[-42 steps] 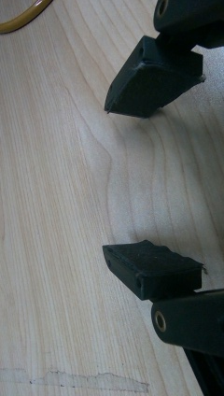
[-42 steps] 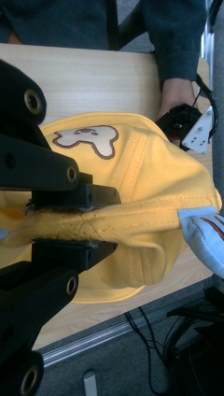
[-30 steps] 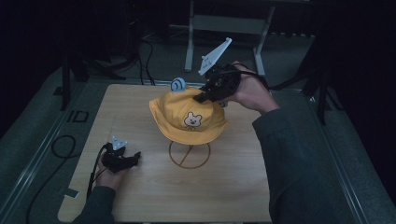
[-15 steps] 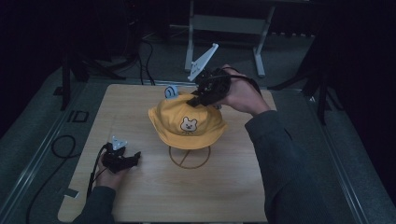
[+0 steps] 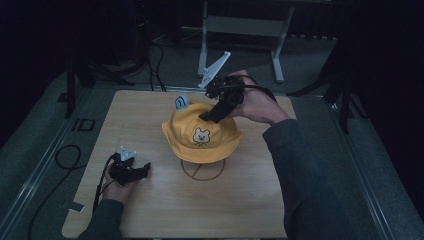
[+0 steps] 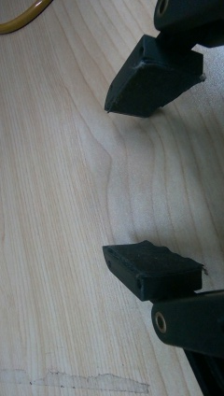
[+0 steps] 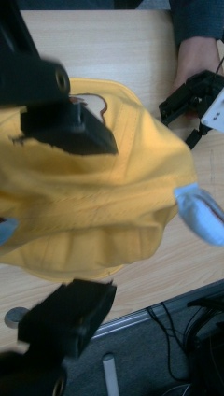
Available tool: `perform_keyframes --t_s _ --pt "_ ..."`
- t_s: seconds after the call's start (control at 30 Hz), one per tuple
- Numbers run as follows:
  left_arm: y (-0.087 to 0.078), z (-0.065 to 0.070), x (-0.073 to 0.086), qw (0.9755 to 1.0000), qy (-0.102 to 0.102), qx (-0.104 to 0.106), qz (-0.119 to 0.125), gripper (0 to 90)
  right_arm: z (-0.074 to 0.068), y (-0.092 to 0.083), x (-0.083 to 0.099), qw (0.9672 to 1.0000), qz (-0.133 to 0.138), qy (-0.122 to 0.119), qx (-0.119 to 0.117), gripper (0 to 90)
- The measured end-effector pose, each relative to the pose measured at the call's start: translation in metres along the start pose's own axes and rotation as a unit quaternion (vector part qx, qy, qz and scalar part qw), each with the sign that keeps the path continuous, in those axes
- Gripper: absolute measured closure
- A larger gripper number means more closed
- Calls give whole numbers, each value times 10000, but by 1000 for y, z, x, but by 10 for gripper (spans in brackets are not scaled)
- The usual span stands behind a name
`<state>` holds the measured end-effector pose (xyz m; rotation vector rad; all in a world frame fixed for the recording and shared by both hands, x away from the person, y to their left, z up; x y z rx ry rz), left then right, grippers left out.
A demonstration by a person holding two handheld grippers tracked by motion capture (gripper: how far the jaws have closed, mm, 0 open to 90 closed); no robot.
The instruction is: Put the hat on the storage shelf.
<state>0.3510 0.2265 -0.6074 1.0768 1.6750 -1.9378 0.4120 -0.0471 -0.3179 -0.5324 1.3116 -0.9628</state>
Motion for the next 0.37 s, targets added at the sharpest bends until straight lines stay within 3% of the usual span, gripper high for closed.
perform_keyframes --t_s 0.1,0.37 --pt "0 0 0 10000 -2 -2 2 264 2 -2 3 9999 7 89 46 152" --pt "0 0 0 10000 0 1 4 264 0 -16 9 9999 24 136 74 111"
Point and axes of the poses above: each handheld gripper's, and its own axes: y roughly forward along the jaws, x roughly out of its underside, z roughly to its right, the point moved 5 cm from there along y, roughly forward along the jaws, and after that the axes turned 1 degree about z, right-handed, at the moved point
